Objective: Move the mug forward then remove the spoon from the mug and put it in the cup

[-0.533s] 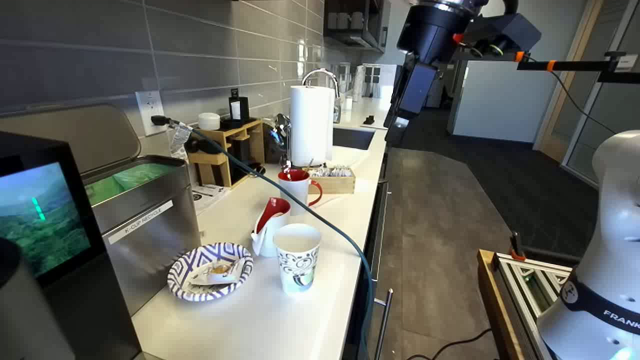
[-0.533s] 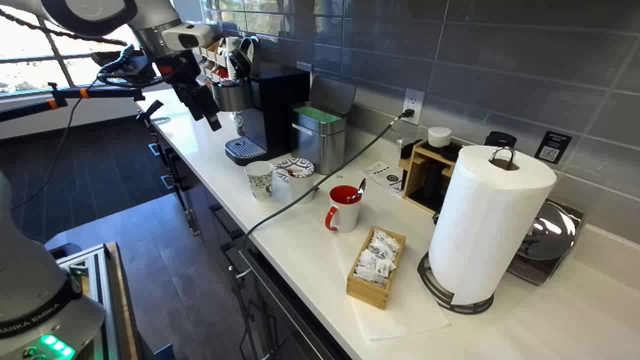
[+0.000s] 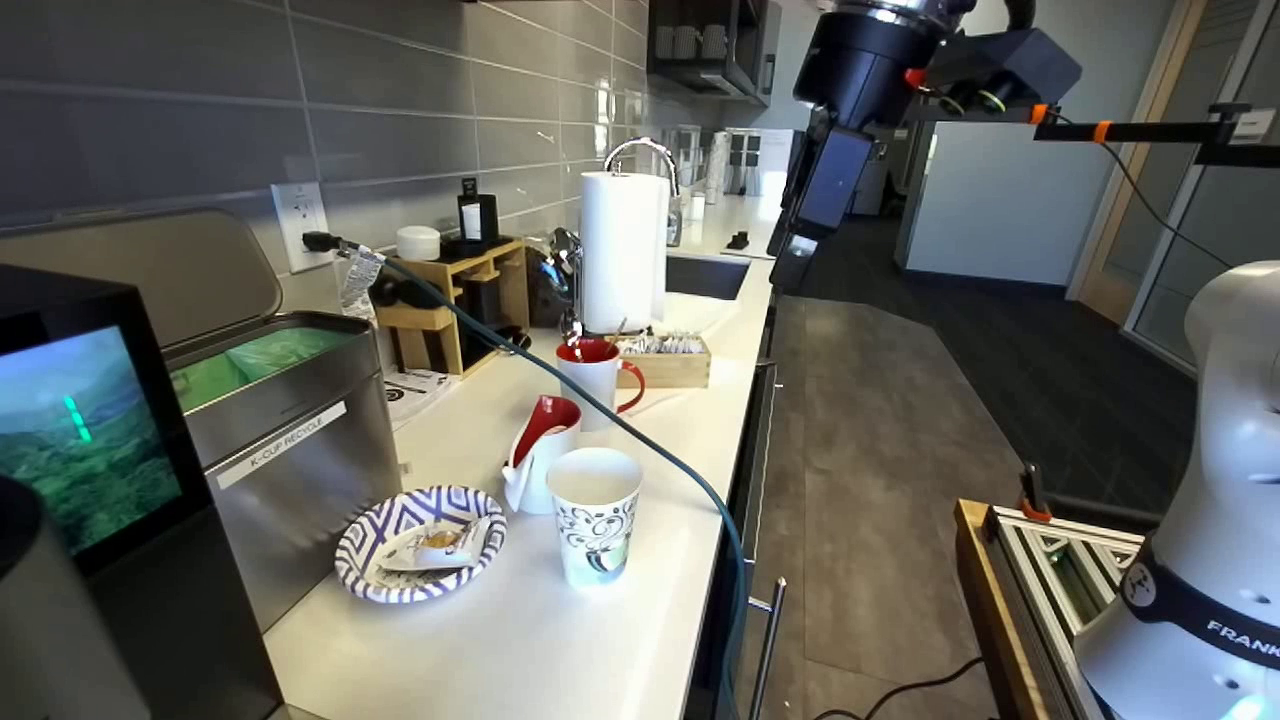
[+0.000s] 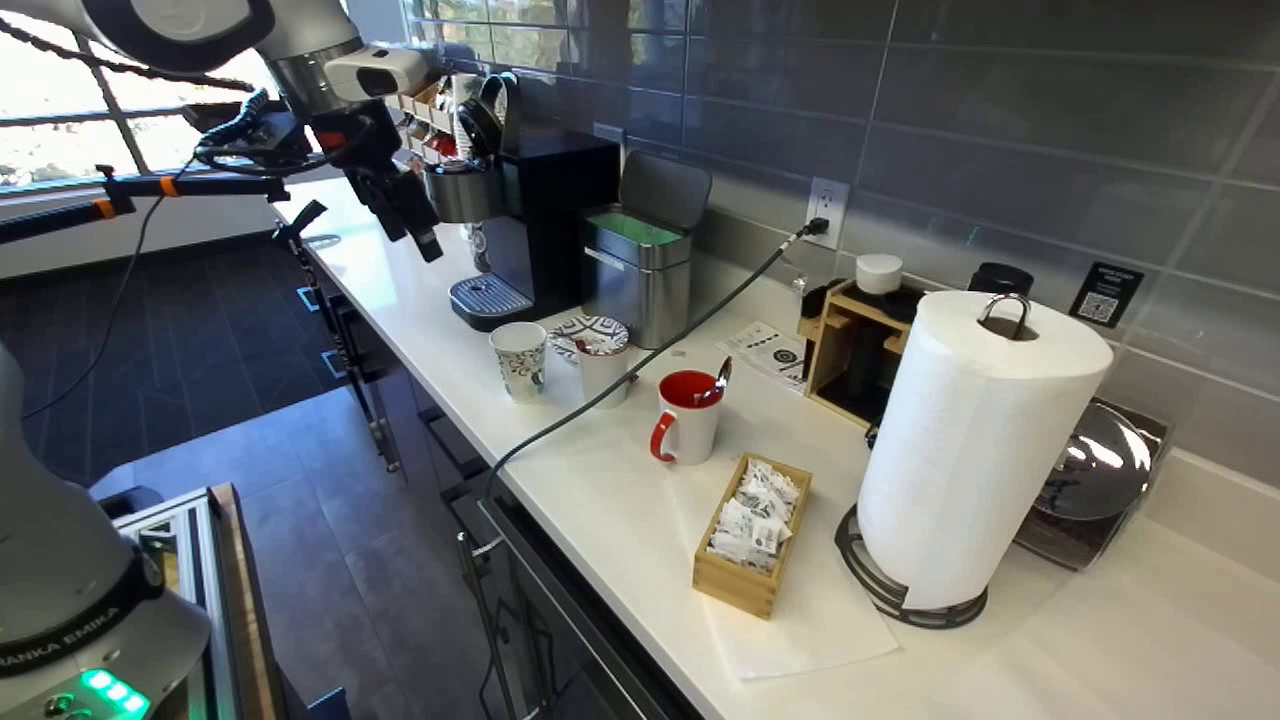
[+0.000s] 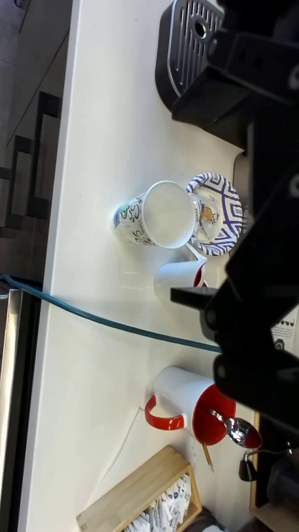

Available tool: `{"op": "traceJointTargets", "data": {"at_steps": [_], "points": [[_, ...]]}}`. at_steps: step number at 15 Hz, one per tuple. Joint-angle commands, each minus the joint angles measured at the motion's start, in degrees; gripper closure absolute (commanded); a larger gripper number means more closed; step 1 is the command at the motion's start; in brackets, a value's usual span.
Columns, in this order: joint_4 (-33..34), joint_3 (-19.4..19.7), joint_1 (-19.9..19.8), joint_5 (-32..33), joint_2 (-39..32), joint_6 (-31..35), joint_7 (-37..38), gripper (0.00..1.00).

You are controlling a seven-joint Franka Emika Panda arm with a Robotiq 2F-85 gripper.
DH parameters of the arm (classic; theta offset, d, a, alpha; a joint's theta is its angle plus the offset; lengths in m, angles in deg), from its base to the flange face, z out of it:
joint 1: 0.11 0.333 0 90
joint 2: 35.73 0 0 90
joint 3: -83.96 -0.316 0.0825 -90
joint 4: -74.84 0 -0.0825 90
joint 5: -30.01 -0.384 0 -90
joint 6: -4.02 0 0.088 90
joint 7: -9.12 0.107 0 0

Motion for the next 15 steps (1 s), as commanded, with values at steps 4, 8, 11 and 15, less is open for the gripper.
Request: {"op": "traceJointTargets", "data": {"at_steps": [4,8,11,15], "points": [[0.09,0.12,0.16,0.12,-0.03,-0.1,0.11,0.0],[0.09,0.12,0.16,0.12,-0.03,-0.1,0.11,0.0],[0.09,0.12,0.16,0.12,-0.03,-0.1,0.11,0.0],[0.86,3.24,-1.42,1.1,-3.17,2.61,-2.93,0.0]]}}
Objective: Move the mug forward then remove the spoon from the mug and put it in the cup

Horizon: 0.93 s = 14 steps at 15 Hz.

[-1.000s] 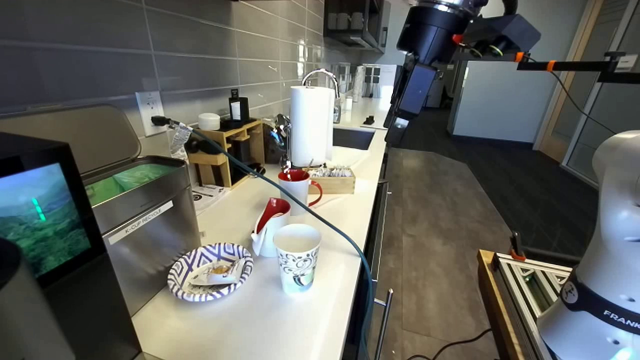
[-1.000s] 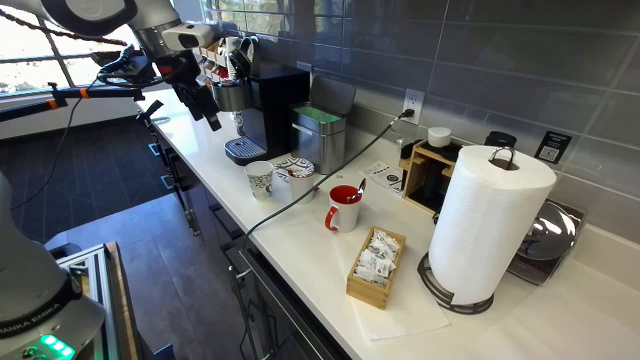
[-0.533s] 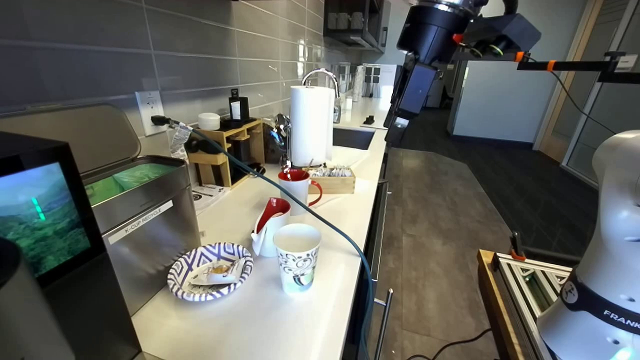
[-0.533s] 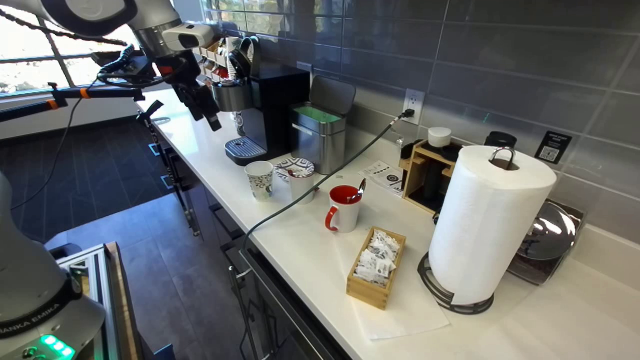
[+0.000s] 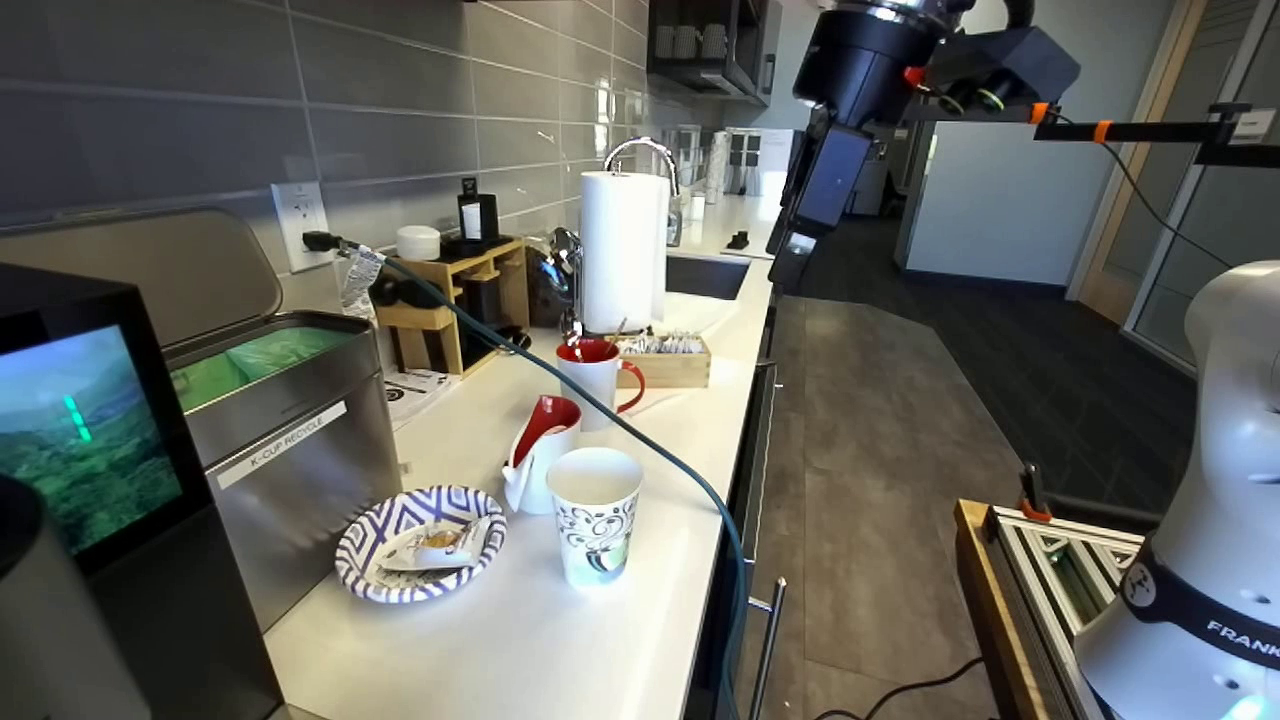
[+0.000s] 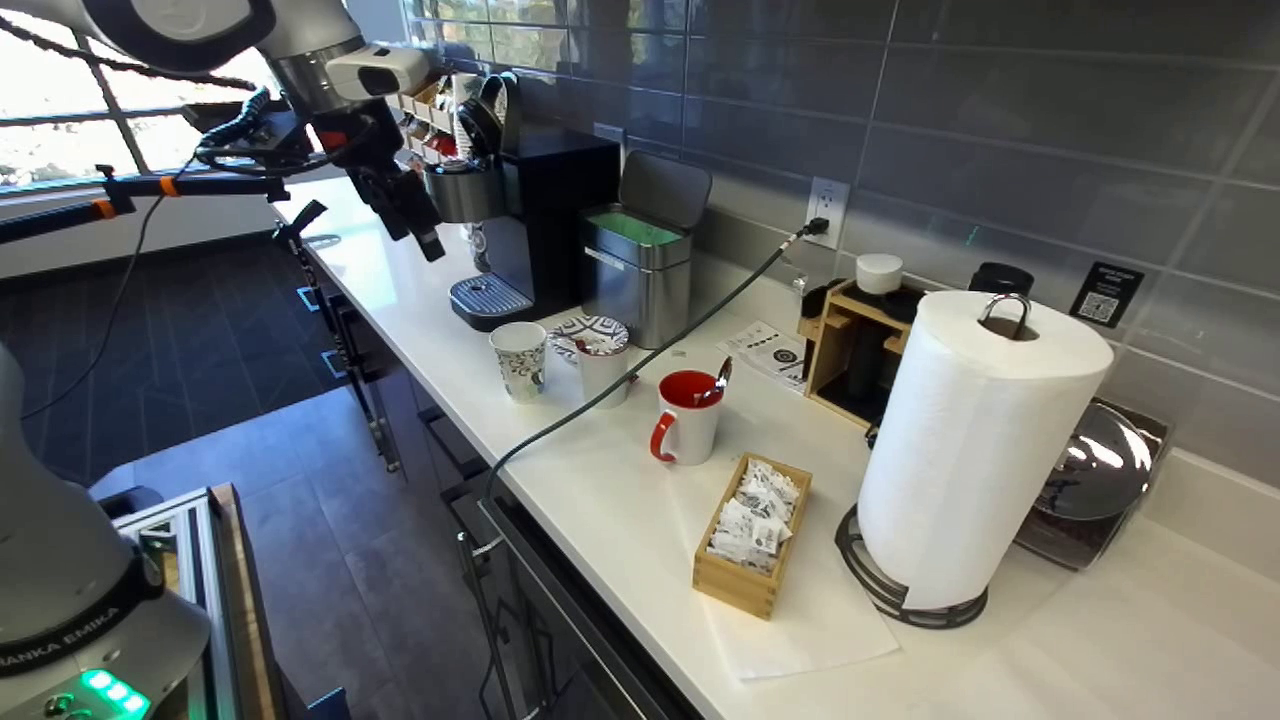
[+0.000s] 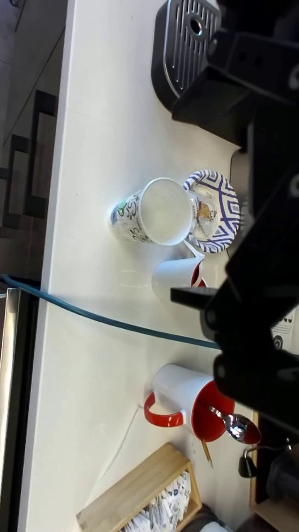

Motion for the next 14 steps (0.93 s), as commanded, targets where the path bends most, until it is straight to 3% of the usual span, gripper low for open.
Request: {"op": "traceJointTargets", "data": {"at_steps": [1,4,8,10,12,13,14], "points": [[1.24,4.33,-1.74,1.46,-4.59,3.38,-4.69,0.0],[3.93,9.8,-3.11,4.0,-11.32,9.2,-14.27,0.0],[8.37,12.27,-6.12,12.43,-21.51,18.76,-22.58,0.0],[9.59,12.6,-7.1,14.45,-26.02,22.36,-23.63,0.0],[11.49,11.14,-8.63,15.43,-29.47,21.71,-18.32,0.0],[8.73,12.04,-7.67,13.24,-25.52,21.91,-21.69,0.0],[9.6,11.75,-8.06,13.57,-27.25,21.91,-20.8,0.0]]}}
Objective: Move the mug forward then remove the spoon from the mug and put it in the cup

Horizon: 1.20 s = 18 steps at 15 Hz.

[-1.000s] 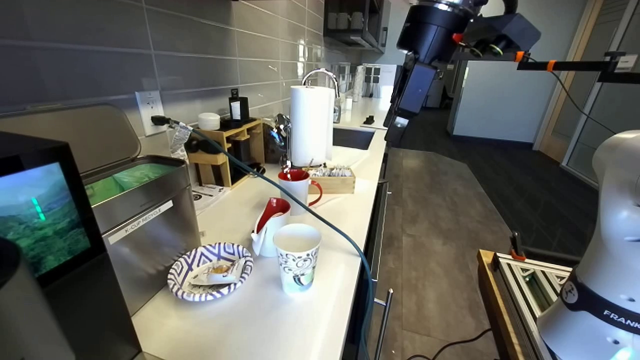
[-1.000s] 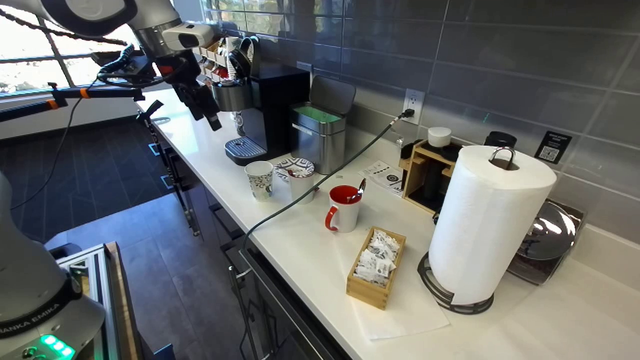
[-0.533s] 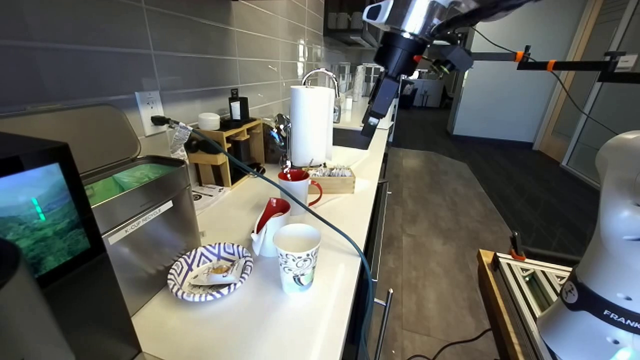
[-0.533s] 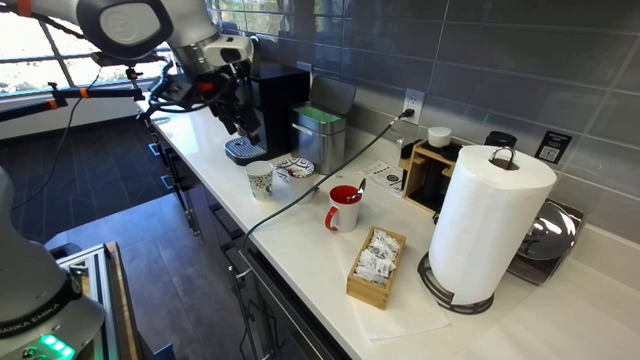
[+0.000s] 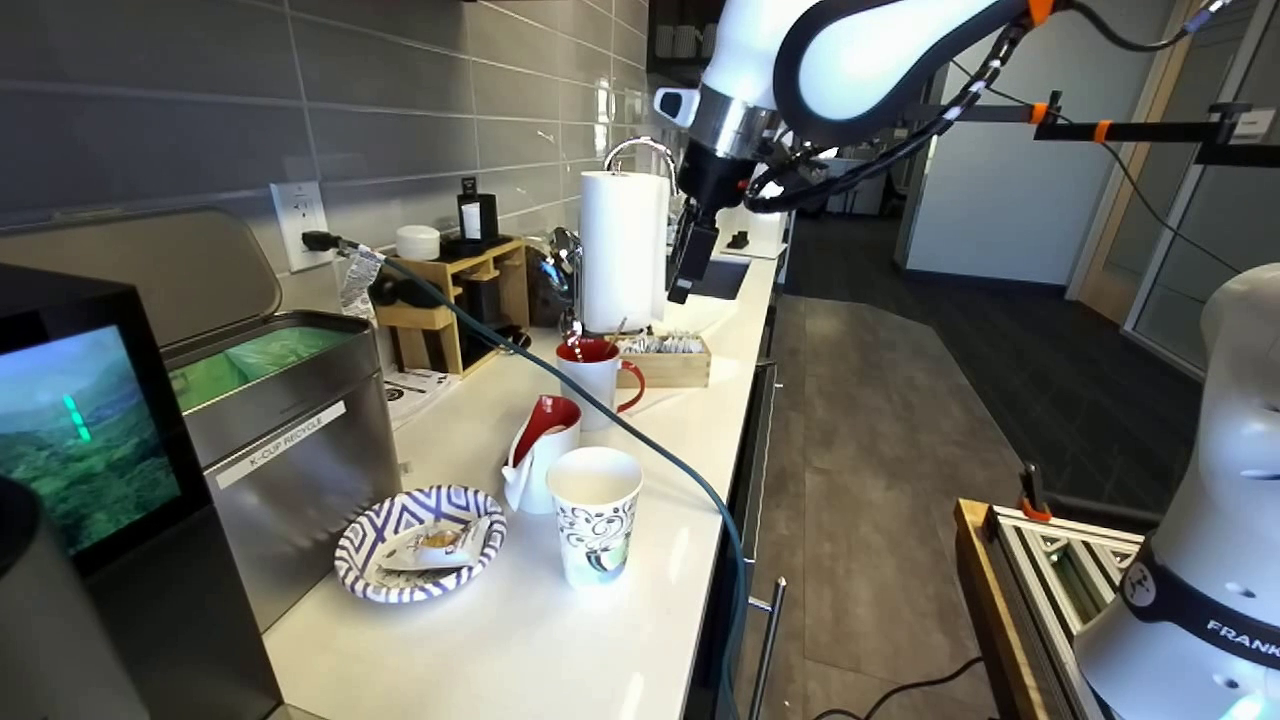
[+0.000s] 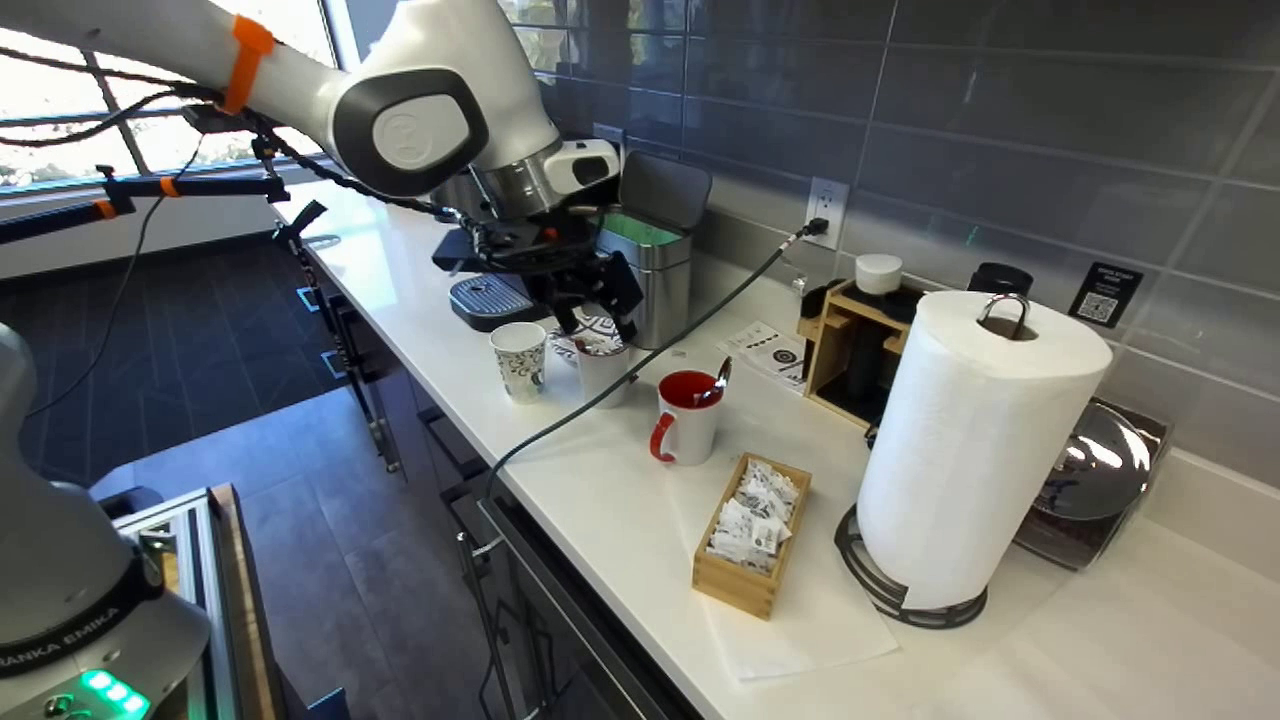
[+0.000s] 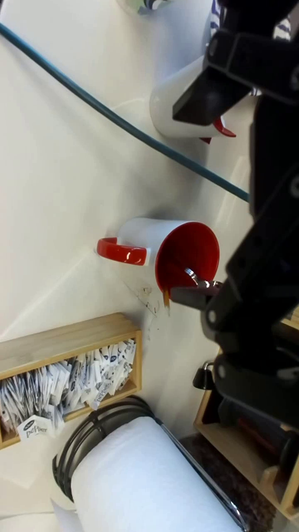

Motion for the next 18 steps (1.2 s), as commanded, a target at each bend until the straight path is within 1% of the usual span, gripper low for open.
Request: {"op": "traceJointTargets", "data": {"at_steps": [1,3,4,6,7,8,10,12,14,16,17,18], "points": [[0.77,-0.64,-0.61,-0.04,-1.15,-0.12,0.46,0.0],[1.58,-0.82,-0.67,0.02,-2.09,-0.13,0.83,0.0],[2.14,-1.0,-1.26,1.52,-2.83,-0.8,2.01,0.0],[2.26,0.45,-0.88,-1.35,-6.24,0.52,-1.8,0.0],[2.07,1.57,-0.4,-4.04,-8.15,1.41,-5.83,0.0],[2.05,2.19,-0.54,-5.33,-9.9,2.06,-8.52,0.0],[2.75,3.07,-0.98,-10.22,-13.3,2.54,-15.3,0.0],[4.31,2.92,-2.19,-15.27,-16.55,2.59,-21.25,0.0],[6.42,1.99,-3.7,-19.79,-18.73,2.67,-25.29,0.0],[8.76,0.99,-4.95,-23.12,-20.26,2.01,-27.35,0.0],[10.34,0.61,-5.39,-24.01,-21.31,1.64,-26.75,0.0],[11.87,0.69,-5.59,-22.57,-22.57,1.23,-23.14,0.0]]}}
